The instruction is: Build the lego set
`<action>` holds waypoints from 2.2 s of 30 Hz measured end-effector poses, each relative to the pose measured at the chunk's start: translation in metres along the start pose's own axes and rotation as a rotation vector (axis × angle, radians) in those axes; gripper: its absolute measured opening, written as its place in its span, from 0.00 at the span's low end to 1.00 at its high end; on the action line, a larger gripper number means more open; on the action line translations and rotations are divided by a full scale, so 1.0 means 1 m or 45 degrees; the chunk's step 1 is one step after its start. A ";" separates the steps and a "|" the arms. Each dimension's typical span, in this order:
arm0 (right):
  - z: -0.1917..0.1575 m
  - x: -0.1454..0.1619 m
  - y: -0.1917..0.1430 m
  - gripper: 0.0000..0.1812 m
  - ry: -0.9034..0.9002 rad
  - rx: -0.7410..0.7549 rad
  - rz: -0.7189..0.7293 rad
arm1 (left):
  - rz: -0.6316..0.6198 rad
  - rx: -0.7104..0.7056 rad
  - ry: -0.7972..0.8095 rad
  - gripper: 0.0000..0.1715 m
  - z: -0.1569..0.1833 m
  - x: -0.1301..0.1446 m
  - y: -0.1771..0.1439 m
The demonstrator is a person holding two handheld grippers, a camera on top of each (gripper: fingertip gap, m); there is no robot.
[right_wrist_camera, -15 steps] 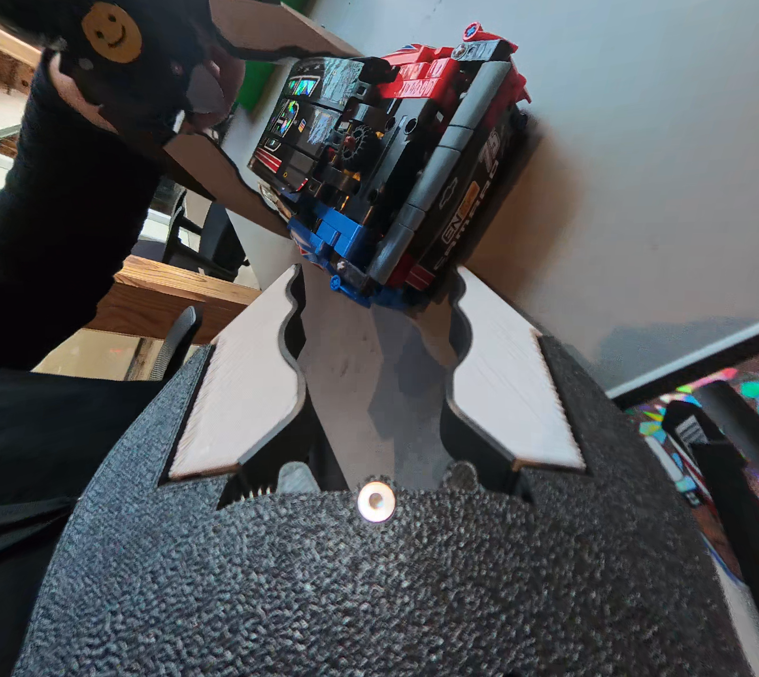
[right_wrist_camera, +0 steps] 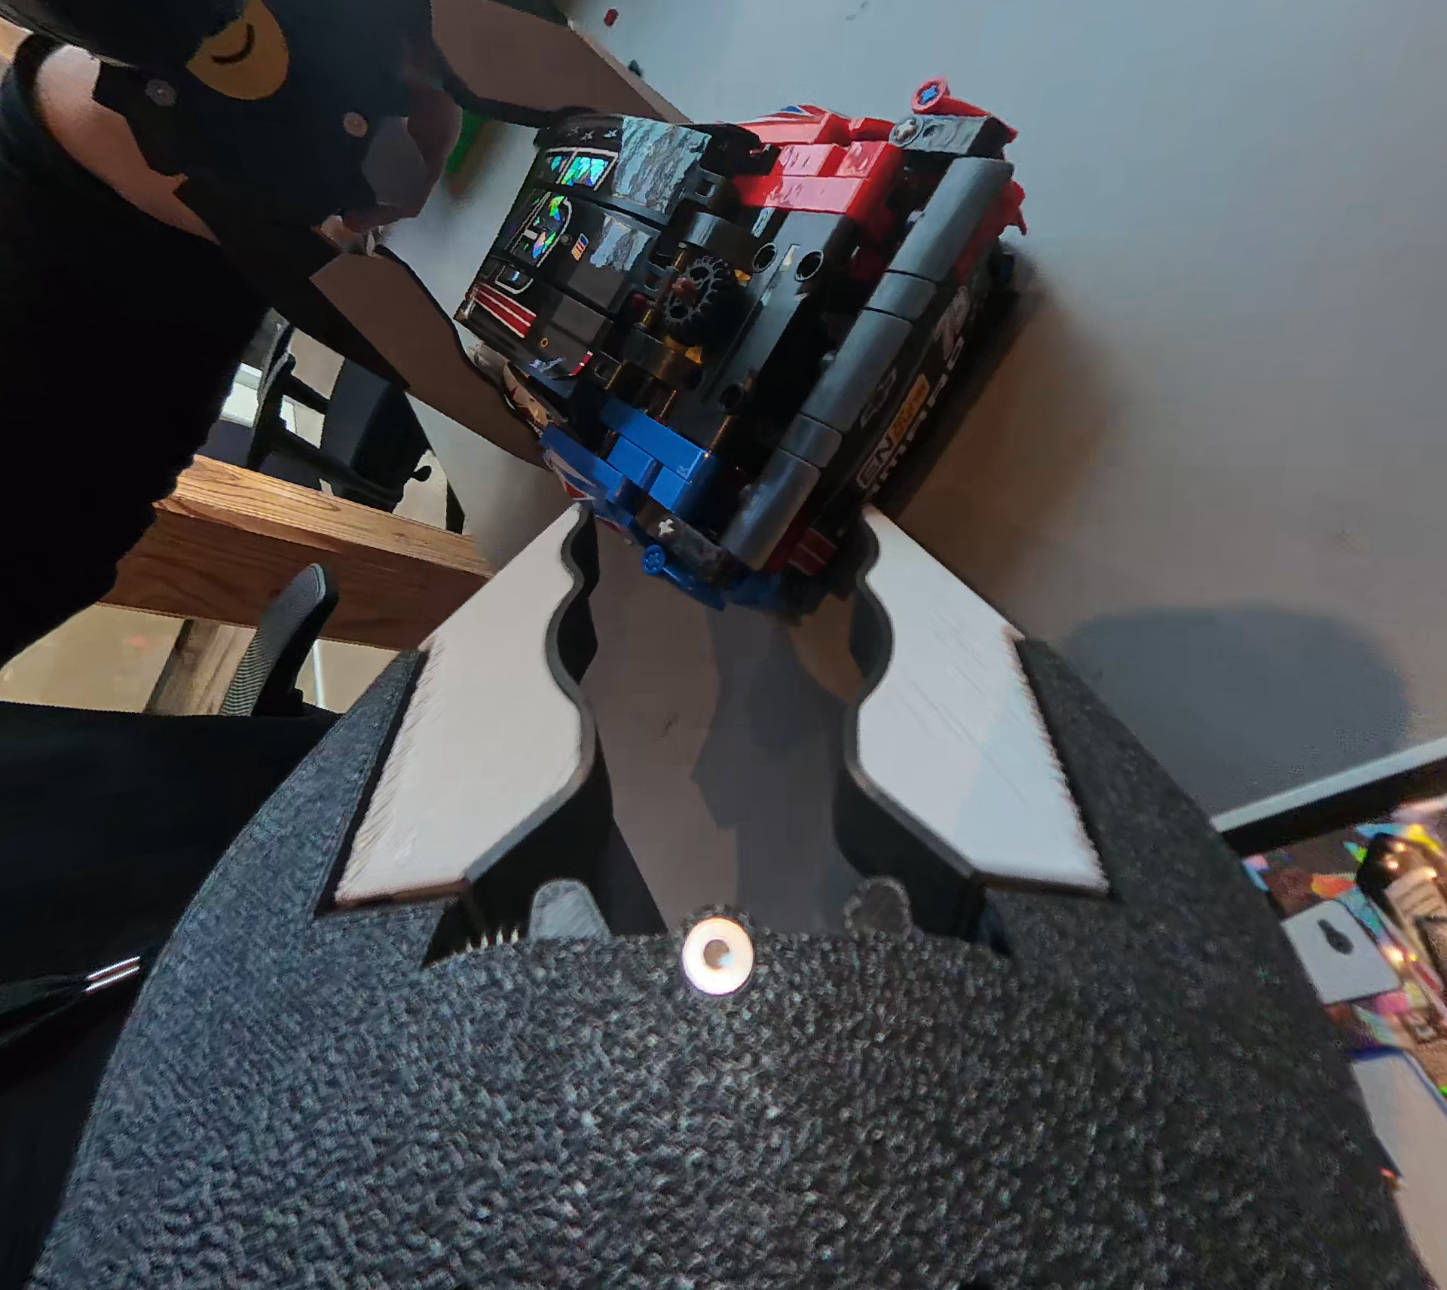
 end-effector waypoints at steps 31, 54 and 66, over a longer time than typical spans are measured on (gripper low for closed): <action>-0.049 0.062 -0.052 0.48 -0.207 0.963 0.280 | 0.648 -0.251 -0.536 0.67 0.083 0.106 -0.073; -0.063 0.097 -0.032 0.51 -0.292 1.018 0.382 | 0.929 -0.492 -0.694 0.36 0.114 0.128 -0.085; -0.064 0.110 -0.027 0.41 -0.401 1.152 0.312 | 0.747 -0.351 -0.648 0.81 0.086 0.113 -0.088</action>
Point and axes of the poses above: each gripper's, where its closed fingertips meet, y out along the fingers, x out of its underside, z = x × y across the jaws, the point moved 5 cm from there along -y, back along the fingers, and after that the axes turned 14 degrees about -z, right-handed, at the moved point
